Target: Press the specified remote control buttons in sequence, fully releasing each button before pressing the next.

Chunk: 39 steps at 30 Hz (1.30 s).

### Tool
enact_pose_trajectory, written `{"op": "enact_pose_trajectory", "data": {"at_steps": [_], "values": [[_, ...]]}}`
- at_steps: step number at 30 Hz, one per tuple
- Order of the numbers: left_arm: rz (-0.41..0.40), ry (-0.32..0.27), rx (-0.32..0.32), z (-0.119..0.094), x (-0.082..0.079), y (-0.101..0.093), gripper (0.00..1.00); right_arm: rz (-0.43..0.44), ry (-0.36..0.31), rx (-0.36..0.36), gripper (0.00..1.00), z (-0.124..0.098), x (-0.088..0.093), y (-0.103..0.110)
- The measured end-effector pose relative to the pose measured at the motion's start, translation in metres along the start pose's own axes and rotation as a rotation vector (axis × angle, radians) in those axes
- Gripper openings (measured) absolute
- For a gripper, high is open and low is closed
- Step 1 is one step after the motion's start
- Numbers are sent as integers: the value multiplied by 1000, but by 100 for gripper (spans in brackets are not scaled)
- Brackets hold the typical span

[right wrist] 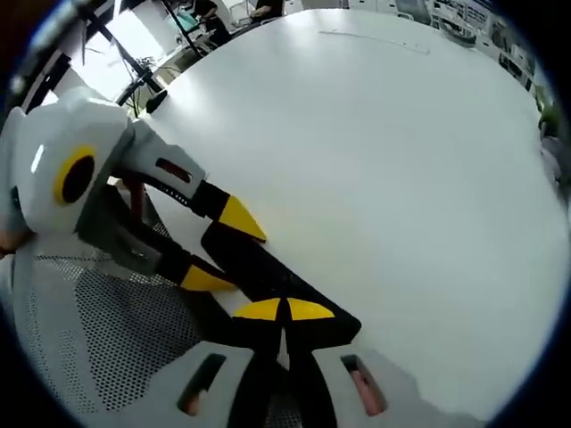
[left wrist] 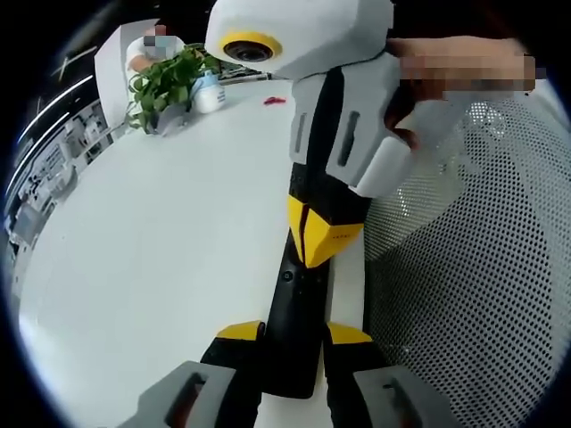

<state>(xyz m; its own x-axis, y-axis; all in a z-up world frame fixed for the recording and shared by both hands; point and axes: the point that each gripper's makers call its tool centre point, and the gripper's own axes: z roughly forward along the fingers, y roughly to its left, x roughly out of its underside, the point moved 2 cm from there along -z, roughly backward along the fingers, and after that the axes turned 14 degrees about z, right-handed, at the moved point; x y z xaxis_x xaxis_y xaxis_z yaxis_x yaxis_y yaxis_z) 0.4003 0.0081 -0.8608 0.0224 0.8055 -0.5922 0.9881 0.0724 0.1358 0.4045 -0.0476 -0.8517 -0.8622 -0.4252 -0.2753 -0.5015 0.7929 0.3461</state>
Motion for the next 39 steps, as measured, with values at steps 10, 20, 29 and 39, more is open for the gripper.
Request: {"op": "enact_pose_trajectory", "data": {"at_steps": [10,20,29,39], "values": [[-14,-5,-14,0,-1,0,26,70,8,-32,0,-1,0,-2],[-23,-13,-22,-1,-1,0,27,124,4,-63,0,-2,0,-2],[-21,-10,-15,-1,-1,0,26,122,22,-80,0,-3,2,-3],[-11,-12,-1,0,0,1,26,43,38,-55,0,-6,8,-6]]}}
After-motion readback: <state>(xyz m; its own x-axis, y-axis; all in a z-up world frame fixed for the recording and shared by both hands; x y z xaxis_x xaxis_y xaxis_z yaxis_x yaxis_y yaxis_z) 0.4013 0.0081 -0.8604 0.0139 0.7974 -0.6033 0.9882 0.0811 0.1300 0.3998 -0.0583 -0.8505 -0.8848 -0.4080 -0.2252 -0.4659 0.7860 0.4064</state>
